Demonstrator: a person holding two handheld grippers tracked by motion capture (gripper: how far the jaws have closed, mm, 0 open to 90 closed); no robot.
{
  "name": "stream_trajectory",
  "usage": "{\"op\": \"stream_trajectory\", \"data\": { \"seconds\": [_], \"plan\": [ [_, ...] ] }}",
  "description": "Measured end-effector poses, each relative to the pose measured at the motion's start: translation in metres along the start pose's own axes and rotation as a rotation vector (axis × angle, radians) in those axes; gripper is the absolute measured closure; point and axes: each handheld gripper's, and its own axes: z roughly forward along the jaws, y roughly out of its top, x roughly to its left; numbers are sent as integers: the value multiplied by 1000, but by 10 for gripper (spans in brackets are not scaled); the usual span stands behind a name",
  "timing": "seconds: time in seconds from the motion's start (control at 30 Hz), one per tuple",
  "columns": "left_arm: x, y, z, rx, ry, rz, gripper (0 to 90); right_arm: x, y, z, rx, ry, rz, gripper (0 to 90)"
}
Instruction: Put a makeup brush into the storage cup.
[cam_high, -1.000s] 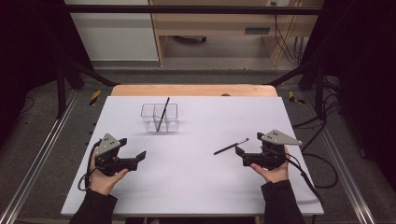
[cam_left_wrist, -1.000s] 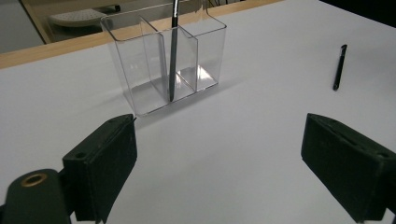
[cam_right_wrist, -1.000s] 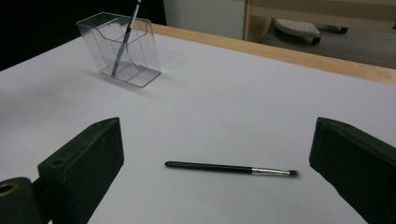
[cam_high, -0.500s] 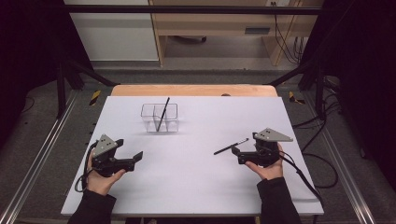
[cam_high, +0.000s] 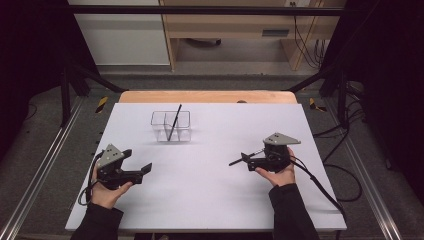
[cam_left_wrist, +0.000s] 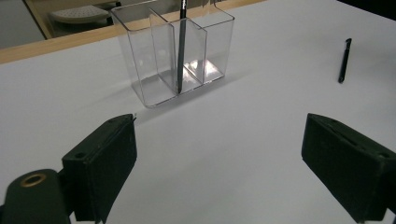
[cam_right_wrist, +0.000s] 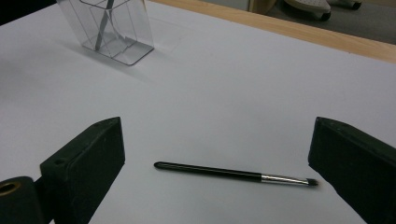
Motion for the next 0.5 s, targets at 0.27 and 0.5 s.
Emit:
{"op": "stream_trajectory", "data": {
  "seconds": [0.27,0.5],
  "plan": [
    [1,1,-3,17,-11,26,91,-3,1,14,24,7,-2,48],
    [-1,2,-2,16,-6,30,89,-3,-2,26,50,16,-4,49]
  ]
}}
